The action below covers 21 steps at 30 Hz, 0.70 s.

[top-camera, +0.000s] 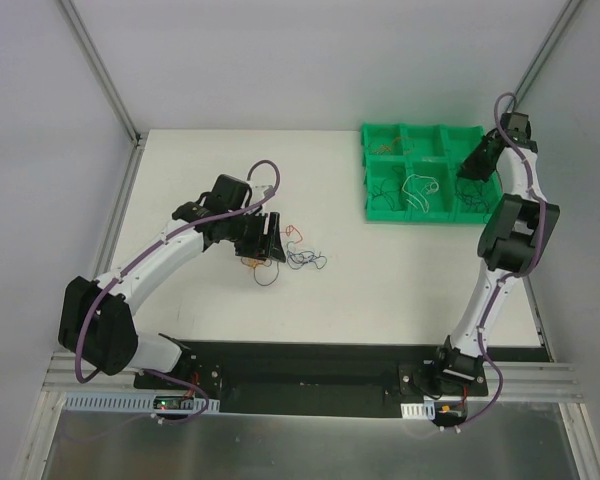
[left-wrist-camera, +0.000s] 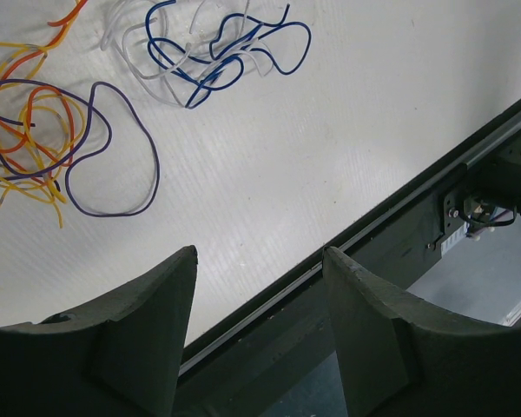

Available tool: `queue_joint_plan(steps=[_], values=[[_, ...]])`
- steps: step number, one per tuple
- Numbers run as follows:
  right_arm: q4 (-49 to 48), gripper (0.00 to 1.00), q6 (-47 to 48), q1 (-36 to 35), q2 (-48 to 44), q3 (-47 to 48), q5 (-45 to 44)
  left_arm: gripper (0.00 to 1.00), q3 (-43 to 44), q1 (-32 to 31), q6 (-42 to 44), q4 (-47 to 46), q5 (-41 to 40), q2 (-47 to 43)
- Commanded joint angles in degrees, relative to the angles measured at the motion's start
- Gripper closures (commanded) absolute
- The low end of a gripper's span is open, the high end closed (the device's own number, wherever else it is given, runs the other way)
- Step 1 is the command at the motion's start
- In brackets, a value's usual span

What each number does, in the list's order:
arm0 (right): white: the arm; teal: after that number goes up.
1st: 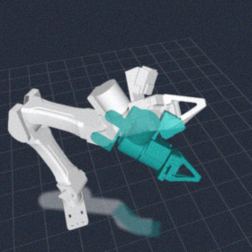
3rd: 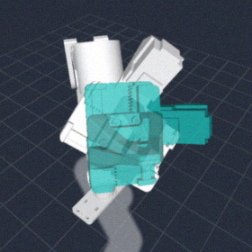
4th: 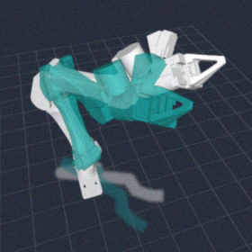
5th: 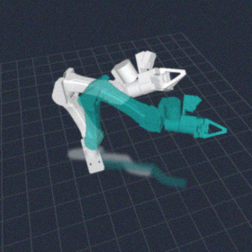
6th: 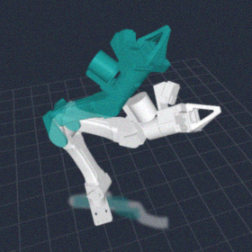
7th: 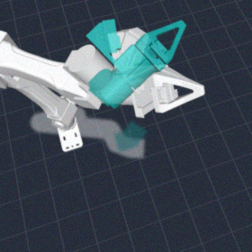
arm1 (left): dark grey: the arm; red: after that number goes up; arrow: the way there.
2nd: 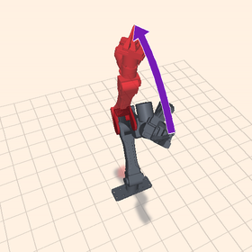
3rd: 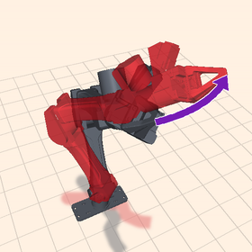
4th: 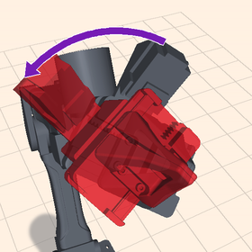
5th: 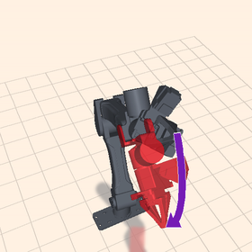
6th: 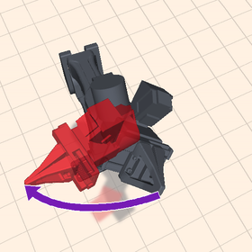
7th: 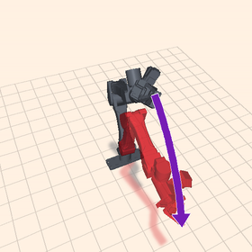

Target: Untangle the cables

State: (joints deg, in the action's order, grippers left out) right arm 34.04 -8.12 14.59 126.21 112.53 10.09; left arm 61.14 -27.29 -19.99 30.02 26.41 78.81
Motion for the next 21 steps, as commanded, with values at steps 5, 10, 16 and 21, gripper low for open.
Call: queue_joint_plan(steps=[5, 10, 16, 21], values=[[3.3, 0.99, -5.3, 3.1, 2.7, 4.4, 2.1, 0.41, 1.1, 0.3, 1.6, 2.3, -0.3, -1.0], [4.0, 0.98, -3.3, 3.3, 4.9, 5.7, 2.0, 0.41, 1.7, 0.3, 2.1, 3.2, -0.4, -1.0], [4.5, 0.97, -1.5, 3.3, 8.3, 10.8, 2.0, 0.41, 0.9, 0.3, 2.0, 4.3, -0.2, -2.2], [4.0, 0.96, -3.7, 2.5, 10.7, 16.1, 3.3, 0.41, -0.1, 0.3, 1.1, 4.7, 0.0, -3.9]])
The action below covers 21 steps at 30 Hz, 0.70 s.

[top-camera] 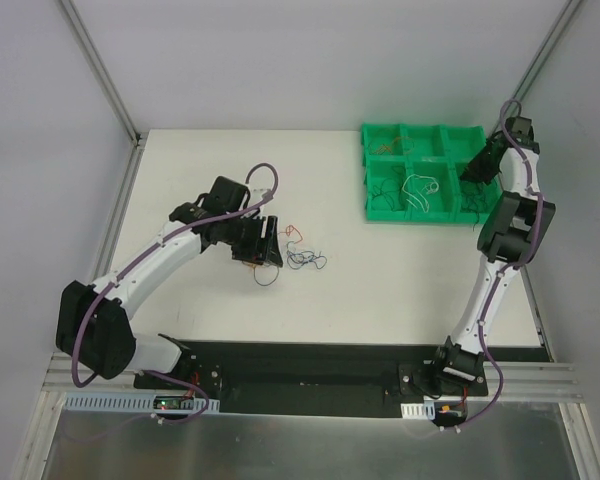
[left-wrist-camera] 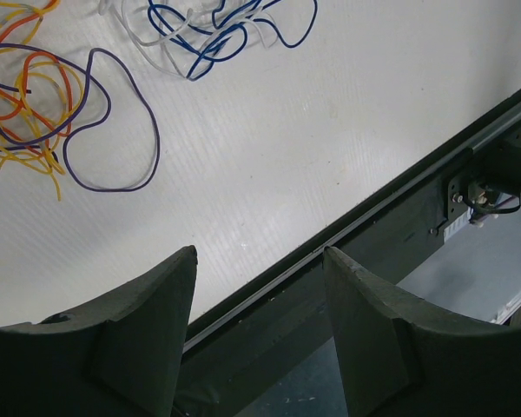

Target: Untangle the cables

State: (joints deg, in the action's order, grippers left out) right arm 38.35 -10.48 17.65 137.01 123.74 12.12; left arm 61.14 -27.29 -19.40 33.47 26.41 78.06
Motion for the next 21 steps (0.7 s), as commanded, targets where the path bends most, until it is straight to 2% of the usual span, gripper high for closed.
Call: queue_joint_plan(steps=[1, 5, 11, 17, 21], values=[[-0.6, 0.92, -1.7, -0.9, 0.2, 4.9, 1.3, 0.41, -0.5, 0.3, 0.2, 1.2, 0.0, -3.4], [5.3, 0.68, -2.7, -1.9, -1.5, 7.1, 1.1, 0.41, -1.5, 0.3, -0.5, 1.1, -0.4, -4.1], [12.7, 0.46, -0.9, -1.9, -14.6, 0.5, -2.4, 0.41, -2.3, 0.2, -0.5, -1.1, -0.7, -3.8], [14.9, 0.37, 1.5, -1.1, -26.0, -9.9, -4.3, 0.41, 0.1, 0.3, 2.4, -1.5, -0.5, -1.5], [13.2, 0.37, 3.1, -0.3, -30.7, -20.5, -5.5, 0.4, 1.3, 0.3, 4.1, -1.5, 0.5, -0.3]])
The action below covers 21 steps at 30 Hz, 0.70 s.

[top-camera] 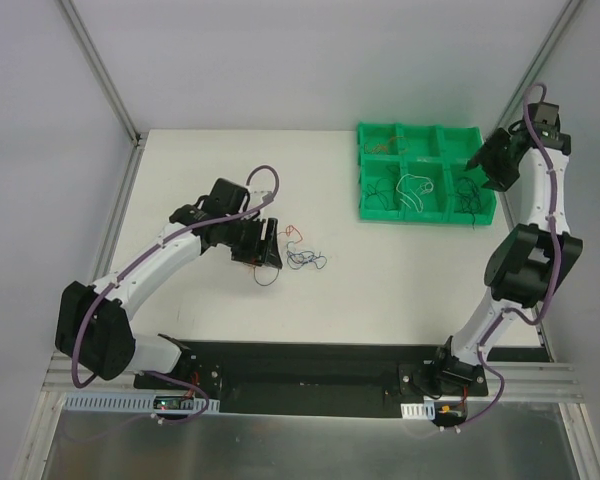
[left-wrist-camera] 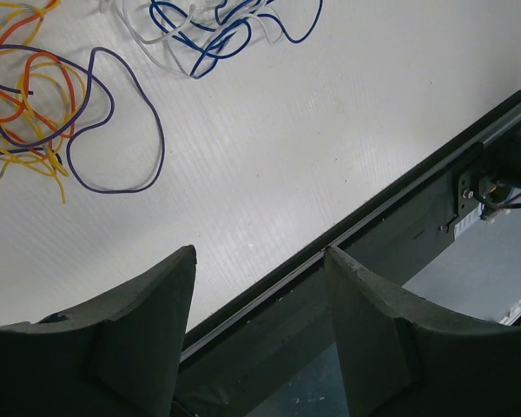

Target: Untangle the cables

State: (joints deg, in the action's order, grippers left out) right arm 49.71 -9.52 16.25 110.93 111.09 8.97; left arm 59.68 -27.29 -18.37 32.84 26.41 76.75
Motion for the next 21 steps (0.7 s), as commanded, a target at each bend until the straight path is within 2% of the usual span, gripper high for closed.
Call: queue_joint_plan(steps=[1, 5, 8, 11, 14, 18, 21], values=[[0.9, 0.37, 2.2, 1.7, -5.7, -10.5, -2.1, 0.4, 2.8, 0.3, 3.3, -0.8, 0.7, 1.2], [0.6, 0.44, 5.4, 0.3, -9.8, -17.9, -2.4, 0.4, 2.7, 0.3, 3.8, -0.8, 1.7, 1.8], [-0.4, 0.43, 9.2, -8.1, -15.1, -23.4, -3.6, 0.38, 2.5, 0.5, 3.8, -0.8, 2.6, 3.6], [-5.8, 0.4, 10.7, -18.1, -23.3, -33.8, -2.4, 0.37, 2.8, 1.0, 2.9, -1.0, 3.2, 5.9], [-14.6, 0.38, 7.3, -29.6, -27.4, -42.2, 0.0, 0.38, 3.1, 2.3, 0.8, -1.7, 4.3, 8.1], [-24.6, 0.38, -3.3, -39.6, -24.6, -48.8, 6.6, 0.39, 3.2, 4.2, -3.3, -3.7, 7.5, 10.3], [-31.7, 0.38, -6.8, -45.1, -21.1, -51.4, 8.2, 0.31, 5.3, 4.3, -4.9, -3.7, 9.0, 13.8]])
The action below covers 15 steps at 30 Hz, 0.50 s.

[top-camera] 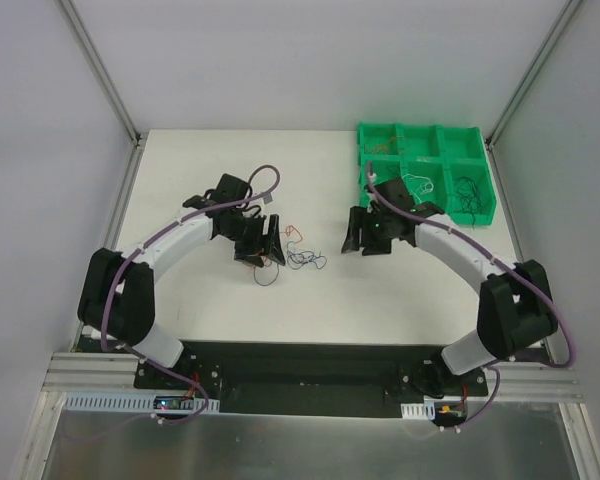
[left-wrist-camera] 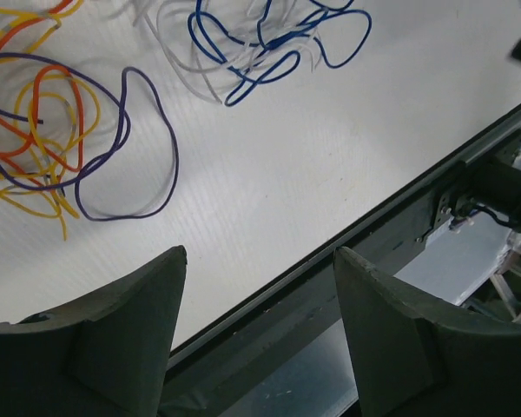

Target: Untangle the cables

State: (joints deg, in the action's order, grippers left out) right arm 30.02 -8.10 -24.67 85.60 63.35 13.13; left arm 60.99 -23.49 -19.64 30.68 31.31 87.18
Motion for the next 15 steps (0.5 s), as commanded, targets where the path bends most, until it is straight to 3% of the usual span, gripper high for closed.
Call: queue_joint_plan(steps=[1, 7, 11, 15], values=[[-12.4, 0.38, -8.2, -5.7, 5.4, -3.3, 3.5, 0.29, 4.7, 0.5, -4.3, -1.6, 4.2, 4.5], [-15.4, 0.45, -11.7, -9.6, 12.6, -0.7, 3.5, 0.3, 8.2, 0.3, -7.3, -1.1, 3.9, 9.8], [-16.6, 0.54, -13.3, -11.0, 15.6, 0.2, 0.8, 0.3, 9.1, -0.1, -8.7, 0.0, 0.5, 12.2], [-16.2, 0.56, -14.5, -11.5, 15.8, -0.6, -4.1, 0.32, 10.1, -0.7, -9.8, 1.3, -2.0, 13.7]])
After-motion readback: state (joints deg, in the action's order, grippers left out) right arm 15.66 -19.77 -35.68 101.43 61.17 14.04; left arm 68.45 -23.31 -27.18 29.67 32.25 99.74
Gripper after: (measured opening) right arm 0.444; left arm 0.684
